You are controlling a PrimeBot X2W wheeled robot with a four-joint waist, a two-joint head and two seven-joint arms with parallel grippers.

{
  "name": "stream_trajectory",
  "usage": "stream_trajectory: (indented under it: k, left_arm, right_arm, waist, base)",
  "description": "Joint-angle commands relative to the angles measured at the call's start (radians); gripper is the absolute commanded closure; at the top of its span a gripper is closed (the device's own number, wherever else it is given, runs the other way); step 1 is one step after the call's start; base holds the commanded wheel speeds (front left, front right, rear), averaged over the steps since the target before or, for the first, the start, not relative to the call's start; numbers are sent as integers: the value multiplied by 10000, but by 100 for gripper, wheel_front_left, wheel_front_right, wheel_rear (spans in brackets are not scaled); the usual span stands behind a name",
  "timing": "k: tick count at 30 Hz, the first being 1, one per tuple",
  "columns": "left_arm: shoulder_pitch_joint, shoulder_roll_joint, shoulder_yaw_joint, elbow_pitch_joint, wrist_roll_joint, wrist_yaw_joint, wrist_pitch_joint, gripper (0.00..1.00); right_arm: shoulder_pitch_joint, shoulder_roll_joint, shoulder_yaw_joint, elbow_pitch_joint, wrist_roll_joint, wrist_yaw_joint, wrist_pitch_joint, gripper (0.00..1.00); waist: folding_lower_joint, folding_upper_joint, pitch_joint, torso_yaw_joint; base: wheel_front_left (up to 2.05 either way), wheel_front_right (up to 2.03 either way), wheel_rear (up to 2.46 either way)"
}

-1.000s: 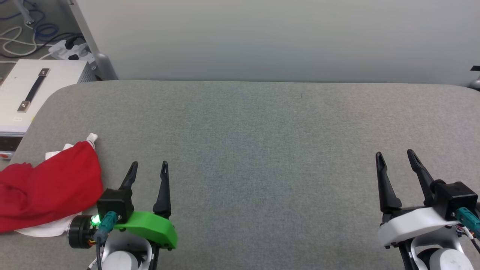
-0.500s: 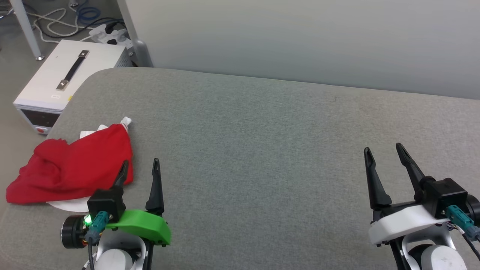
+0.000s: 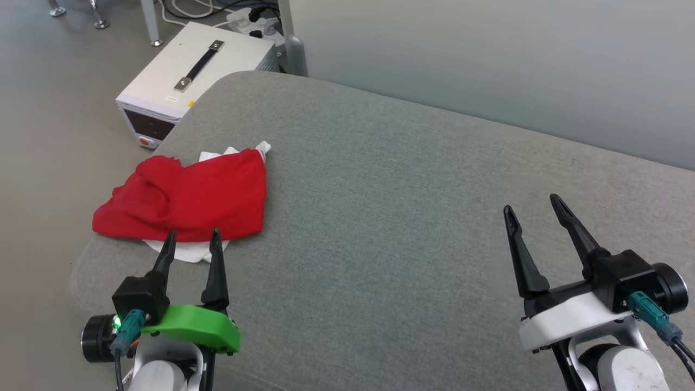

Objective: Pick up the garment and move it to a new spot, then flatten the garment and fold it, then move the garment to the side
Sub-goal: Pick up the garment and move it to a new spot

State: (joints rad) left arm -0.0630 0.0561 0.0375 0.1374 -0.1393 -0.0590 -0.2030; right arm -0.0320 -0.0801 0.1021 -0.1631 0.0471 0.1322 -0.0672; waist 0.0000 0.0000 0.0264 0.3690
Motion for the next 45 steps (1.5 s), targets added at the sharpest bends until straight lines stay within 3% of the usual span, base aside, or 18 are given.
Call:
stream_trajectory:
  k: [1,25,36,45]
  left_arm:
    - [-168,-47,1,42,-43,-70,-98,0]
    - [-460,-59,-48,257,-598,-108,-588,0]
    - [-611,-59,-109,265,-682,-98,-588,0]
    - [-2075,-58,325,834,-1295,-307,-588,0]
  right_arm:
    - [-189,-71,45,-97,7,-12,-33,0]
    - [-276,-44,281,-355,396,-15,-42,0]
    - [-290,-13,264,-435,348,-15,64,0]
    - [-743,-316,306,-895,321,-15,601,0]
  waist:
    - [0,0,43,380]
    - [0,0,363,2180]
    - [0,0,515,2343]
    - [0,0,1558,1824]
  base:
    - [0,0,0]
    - [0,0,0]
    - [0,0,0]
    - [0,0,0]
